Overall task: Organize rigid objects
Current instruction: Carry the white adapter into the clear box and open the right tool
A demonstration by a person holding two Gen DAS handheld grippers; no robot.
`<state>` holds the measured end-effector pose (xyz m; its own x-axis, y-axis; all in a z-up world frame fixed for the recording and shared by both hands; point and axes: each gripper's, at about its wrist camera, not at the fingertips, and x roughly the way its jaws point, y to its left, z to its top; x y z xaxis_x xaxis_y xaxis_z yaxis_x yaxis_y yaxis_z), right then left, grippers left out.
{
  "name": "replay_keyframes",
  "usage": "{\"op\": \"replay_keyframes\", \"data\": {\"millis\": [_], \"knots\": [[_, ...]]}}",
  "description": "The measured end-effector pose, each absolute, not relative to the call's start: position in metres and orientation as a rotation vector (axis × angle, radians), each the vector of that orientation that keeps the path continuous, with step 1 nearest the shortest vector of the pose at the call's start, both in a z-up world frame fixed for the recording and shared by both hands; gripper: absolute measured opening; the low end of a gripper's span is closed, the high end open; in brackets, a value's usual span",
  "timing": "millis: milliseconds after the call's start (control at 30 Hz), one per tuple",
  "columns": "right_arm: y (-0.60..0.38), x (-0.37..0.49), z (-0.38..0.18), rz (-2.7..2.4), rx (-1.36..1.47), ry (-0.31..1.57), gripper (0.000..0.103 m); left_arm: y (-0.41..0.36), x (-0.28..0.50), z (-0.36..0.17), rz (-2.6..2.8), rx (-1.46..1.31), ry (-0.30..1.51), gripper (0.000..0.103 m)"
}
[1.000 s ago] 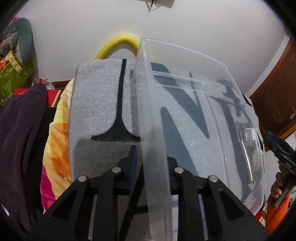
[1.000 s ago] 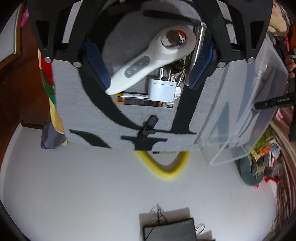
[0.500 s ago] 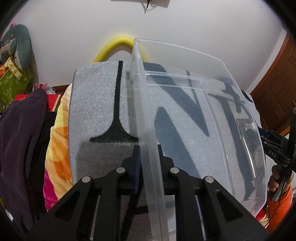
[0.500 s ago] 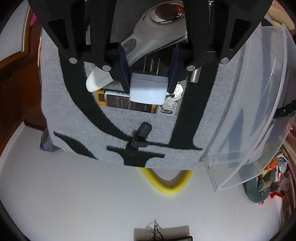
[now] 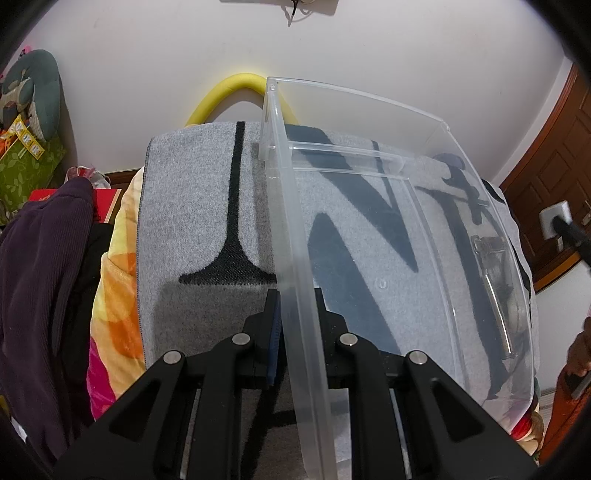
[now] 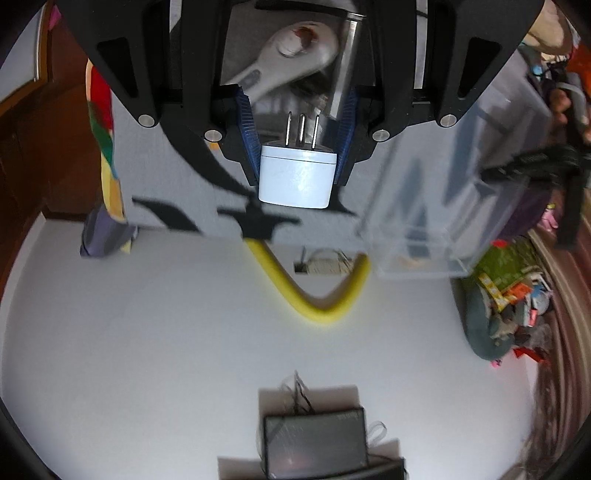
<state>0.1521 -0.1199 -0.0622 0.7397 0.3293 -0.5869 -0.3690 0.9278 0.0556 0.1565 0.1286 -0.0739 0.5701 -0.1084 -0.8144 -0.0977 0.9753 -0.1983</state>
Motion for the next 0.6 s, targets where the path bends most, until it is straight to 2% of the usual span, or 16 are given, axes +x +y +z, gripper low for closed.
{"op": "replay_keyframes", "data": {"millis": [300,600], "knots": [[-0.064,0.147,-0.027,0.503,-0.113,0.578,0.035,0.131,0.154,-0.074,-0.016,-0.253,0.95,0.015],[0.009,0.164,-0.055,0.627,-0.213,0.703,0.035,0.132,0.153,-0.075,-0.028,-0.257,0.939,0.015]]}}
